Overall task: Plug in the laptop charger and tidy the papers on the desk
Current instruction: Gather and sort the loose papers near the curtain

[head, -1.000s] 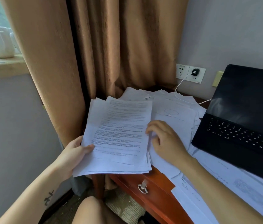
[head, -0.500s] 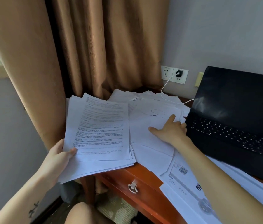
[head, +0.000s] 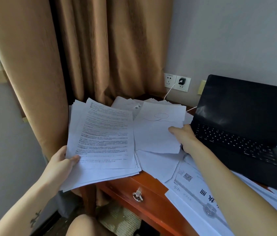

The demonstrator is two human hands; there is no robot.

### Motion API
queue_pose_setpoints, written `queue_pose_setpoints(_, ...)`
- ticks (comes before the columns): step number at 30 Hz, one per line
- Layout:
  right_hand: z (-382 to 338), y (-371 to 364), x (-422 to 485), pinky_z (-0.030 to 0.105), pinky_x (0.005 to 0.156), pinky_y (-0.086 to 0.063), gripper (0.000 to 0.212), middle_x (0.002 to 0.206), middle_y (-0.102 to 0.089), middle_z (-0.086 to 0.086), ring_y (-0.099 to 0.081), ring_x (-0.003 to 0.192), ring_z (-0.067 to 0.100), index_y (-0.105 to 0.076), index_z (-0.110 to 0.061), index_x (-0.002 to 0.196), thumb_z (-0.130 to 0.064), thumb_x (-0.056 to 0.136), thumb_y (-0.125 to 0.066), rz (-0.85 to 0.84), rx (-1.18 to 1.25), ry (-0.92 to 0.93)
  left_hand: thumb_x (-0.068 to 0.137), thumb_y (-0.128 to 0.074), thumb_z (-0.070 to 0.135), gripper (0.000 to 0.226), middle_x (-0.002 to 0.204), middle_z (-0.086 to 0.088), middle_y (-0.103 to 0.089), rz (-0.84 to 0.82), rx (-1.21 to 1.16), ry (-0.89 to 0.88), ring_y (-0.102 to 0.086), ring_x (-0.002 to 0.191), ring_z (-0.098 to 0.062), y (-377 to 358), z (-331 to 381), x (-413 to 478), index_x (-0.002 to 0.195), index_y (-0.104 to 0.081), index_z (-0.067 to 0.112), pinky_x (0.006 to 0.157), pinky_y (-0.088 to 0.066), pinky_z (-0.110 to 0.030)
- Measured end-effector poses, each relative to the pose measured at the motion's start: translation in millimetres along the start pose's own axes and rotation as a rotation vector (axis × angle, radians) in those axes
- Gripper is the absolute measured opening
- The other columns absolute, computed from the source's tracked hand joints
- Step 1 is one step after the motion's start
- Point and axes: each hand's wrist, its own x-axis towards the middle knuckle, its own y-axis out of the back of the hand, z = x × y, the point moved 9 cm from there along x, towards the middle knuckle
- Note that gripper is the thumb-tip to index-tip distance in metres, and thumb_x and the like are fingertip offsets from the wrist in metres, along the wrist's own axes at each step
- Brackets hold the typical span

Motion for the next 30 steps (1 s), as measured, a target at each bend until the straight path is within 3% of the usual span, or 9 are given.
queue_pose_setpoints(3,-1.6,-2.7,-8.2,0.048,0.094,-0.056,0.047,0.12,-0.064,0.015,-0.065,0.107,0.035,-0.054,-0.005,0.127,-0.011,0.084,-0.074,-0.049,-0.064,-0.011,0.105,-0.057,0.008,0.025,0.112,0.005,-0.076,-0.008,-0.018,0.014,-0.073,0.098,-0.023,0.2,-2.3,1.3,0.123,-0.063,0.024,0.078,-0.055,-0.037)
queue_pose_setpoints(8,-23.5,27.8,-13.9,0.035,0.09,-0.053,0.039,0.125,-0.064,0.007,-0.062,0.111,0.024,-0.055,-0.009,0.135,0.0,0.098,-0.06,0.038,0.235,0.15,0.104,-0.058,0.005,0.027,0.111,0.002,-0.077,-0.018,-0.07,0.054,-0.074,0.098,-0.026,1.3,-6.9,2.6,0.119,-0.065,0.027,0.086,-0.057,-0.043)
queue_pose_setpoints(11,-23.8,32.1,-22.1,0.023,0.069,-0.055,0.028,0.117,-0.068,0.006,-0.065,0.095,0.018,-0.06,-0.008,0.125,0.0,0.099,-0.06,-0.037,0.365,0.109,0.103,-0.057,0.004,0.028,0.111,-0.001,-0.076,-0.033,-0.108,0.081,-0.073,0.097,-0.028,-1.9,-8.0,0.8,0.118,-0.065,0.026,0.081,-0.057,-0.041)
queue_pose_setpoints(15,-27.0,-1.9,-43.6,0.032,0.091,-0.054,0.037,0.124,-0.069,0.006,-0.067,0.108,0.02,-0.059,-0.01,0.132,-0.004,0.096,-0.065,-0.194,0.087,0.162,0.104,-0.055,0.004,0.027,0.111,-0.003,-0.076,-0.057,-0.143,0.101,-0.074,0.096,-0.029,-7.5,-5.6,-2.7,0.119,-0.064,0.024,0.075,-0.057,-0.039)
queue_pose_setpoints(18,-29.2,-43.7,-69.6,0.026,0.092,-0.052,0.045,0.136,-0.063,0.006,-0.065,0.11,0.014,-0.053,-0.01,0.139,-0.009,0.096,-0.066,-0.296,-0.078,0.212,0.106,-0.054,0.007,0.023,0.111,-0.004,-0.077,-0.069,-0.156,0.097,-0.075,0.096,-0.029,-11.2,-3.2,-5.4,0.12,-0.064,0.023,0.079,-0.059,-0.042)
queue_pose_setpoints(23,-38.6,-97.7,-104.1,0.017,0.101,-0.025,0.069,0.157,-0.035,0.001,-0.035,0.144,0.015,-0.022,-0.007,0.159,-0.028,0.103,-0.057,-0.391,-0.358,0.371,0.107,-0.054,0.037,0.027,0.115,-0.009,-0.076,-0.11,-0.168,0.102,-0.075,0.098,-0.034,-15.4,1.5,-7.2,0.125,-0.062,0.018,0.092,-0.059,-0.053)
queue_pose_setpoints(25,-39.1,-110.6,-112.4,0.023,0.096,-0.037,0.051,0.136,-0.051,-0.003,-0.05,0.126,0.013,-0.043,-0.008,0.147,-0.031,0.103,-0.056,-0.433,-0.413,0.411,0.103,-0.056,0.047,0.037,0.115,-0.008,-0.076,-0.14,-0.15,0.122,-0.076,0.098,-0.034,-16.6,1.6,-6.6,0.126,-0.061,0.018,0.092,-0.059,-0.053)
queue_pose_setpoints(27,-39.7,-114.1,-115.5,0.035,0.075,-0.043,0.021,0.091,-0.056,-0.007,-0.057,0.082,0.014,-0.06,-0.019,0.108,-0.039,0.102,-0.055,-0.421,-0.448,0.477,0.1,-0.062,0.048,0.038,0.114,-0.008,-0.077,-0.166,-0.122,0.136,-0.077,0.097,-0.034,-18.3,1.0,-6.4,0.125,-0.062,0.019,0.091,-0.06,-0.052)
queue_pose_setpoints(30,-39.3,-93.0,-99.0,0.035,0.075,-0.054,0.023,0.085,-0.064,-0.01,-0.063,0.078,0.013,-0.062,-0.024,0.109,-0.042,0.103,-0.05,-0.228,-0.476,0.477,0.1,-0.069,0.03,0.029,0.112,-0.006,-0.077,-0.159,-0.004,0.108,-0.076,0.095,-0.031,-17.7,0.3,-4.4,0.126,-0.061,0.019,0.089,-0.06,-0.048)
